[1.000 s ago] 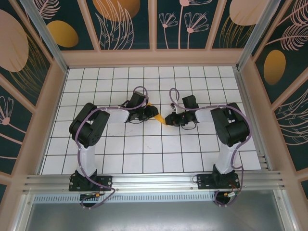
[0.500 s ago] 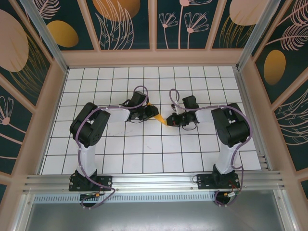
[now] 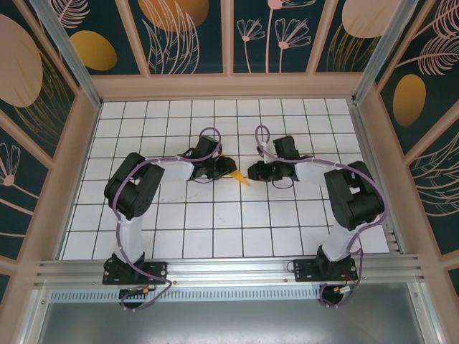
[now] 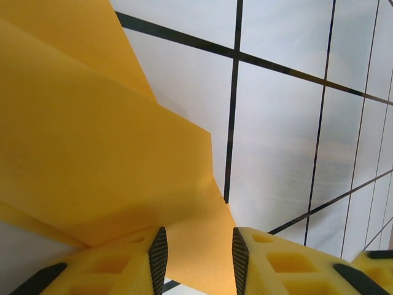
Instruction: Fold a paper plane with a square sheet of paper (pick it up from the middle)
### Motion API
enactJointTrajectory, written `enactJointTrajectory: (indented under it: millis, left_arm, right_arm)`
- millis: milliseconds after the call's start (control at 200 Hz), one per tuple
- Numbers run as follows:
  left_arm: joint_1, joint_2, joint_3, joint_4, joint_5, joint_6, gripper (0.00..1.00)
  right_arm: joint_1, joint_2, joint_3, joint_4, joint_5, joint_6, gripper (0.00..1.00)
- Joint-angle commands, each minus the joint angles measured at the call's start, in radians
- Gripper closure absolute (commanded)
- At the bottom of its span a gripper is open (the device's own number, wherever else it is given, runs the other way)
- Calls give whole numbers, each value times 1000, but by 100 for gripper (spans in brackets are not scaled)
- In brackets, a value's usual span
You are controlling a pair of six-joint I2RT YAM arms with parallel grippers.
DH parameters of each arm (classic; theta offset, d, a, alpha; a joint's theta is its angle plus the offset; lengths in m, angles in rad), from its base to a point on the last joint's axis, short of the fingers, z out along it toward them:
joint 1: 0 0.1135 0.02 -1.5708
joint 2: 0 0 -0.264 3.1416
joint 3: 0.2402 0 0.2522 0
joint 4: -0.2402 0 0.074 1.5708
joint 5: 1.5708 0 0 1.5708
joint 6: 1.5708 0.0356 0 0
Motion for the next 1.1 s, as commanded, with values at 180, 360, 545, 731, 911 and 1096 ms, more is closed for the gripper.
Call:
enactJointTrajectory:
  millis: [180, 360, 545, 731, 911, 1096]
  left_arm:
    - [11, 47, 0, -73, -82, 36, 66]
    - [11, 45, -2, -76, -84, 36, 66]
    - [11, 48, 4, -79, -84, 38, 66]
    - [11, 50, 6, -85, -89, 40, 66]
    - [11, 51, 12, -95, -98, 43, 66]
    - [11, 54, 16, -102, -100, 47, 66]
  right_arm:
    - [82, 100, 122, -49, 6, 25, 90]
    - [83, 153, 148, -91, 32, 15, 93]
    - [81, 173, 142, -142, 63, -6, 93]
    - [71, 180, 122, -163, 93, -14, 94]
    - [63, 187, 106, -180, 123, -20, 95]
    - [47, 197, 98, -181, 132, -22, 96]
